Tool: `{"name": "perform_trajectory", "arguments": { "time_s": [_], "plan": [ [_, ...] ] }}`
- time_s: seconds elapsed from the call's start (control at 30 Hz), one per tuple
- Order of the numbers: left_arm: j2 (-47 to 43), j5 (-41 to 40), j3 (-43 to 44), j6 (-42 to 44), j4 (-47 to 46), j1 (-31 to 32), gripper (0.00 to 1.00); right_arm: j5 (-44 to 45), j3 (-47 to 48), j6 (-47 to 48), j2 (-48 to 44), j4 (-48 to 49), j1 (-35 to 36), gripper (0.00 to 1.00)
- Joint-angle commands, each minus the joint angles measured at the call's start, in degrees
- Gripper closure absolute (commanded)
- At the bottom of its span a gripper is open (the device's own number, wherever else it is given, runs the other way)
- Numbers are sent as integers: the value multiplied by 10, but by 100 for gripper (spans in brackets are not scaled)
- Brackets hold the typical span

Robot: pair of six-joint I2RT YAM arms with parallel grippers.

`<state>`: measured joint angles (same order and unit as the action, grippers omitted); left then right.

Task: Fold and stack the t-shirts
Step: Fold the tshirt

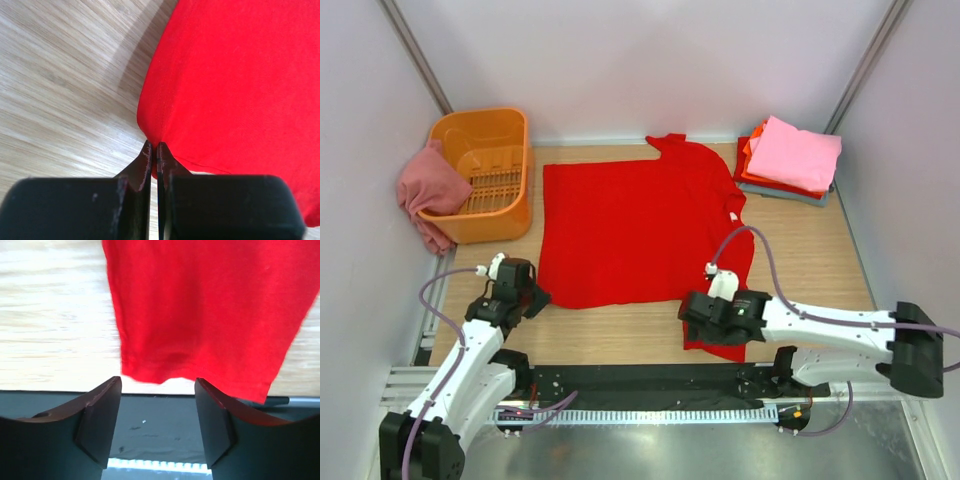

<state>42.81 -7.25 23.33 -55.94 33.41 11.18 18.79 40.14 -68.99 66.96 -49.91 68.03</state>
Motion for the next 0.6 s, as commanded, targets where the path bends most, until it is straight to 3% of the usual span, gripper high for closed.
{"name": "perform_trajectory", "arguments": {
  "time_s": [0.0, 0.17, 0.4, 0.47, 0.57],
  "plan": [
    [-2, 18, 14, -6, 8, 1, 100, 49, 27, -61, -73, -64, 1, 32],
    [-3, 21, 9, -7, 3, 2, 100, 69, -23, -112, -126, -137, 2, 29],
    [-8, 21, 9, -8, 3, 2, 100, 106, 0, -128, -45, -182, 1, 32],
    [-7, 20, 10, -7, 3, 2, 100, 111, 12, -114, -15, -168, 1, 31],
    [-7, 19, 10, -8, 3, 2, 100, 67, -21, -71, -16, -72, -33, 30]
  ]
}}
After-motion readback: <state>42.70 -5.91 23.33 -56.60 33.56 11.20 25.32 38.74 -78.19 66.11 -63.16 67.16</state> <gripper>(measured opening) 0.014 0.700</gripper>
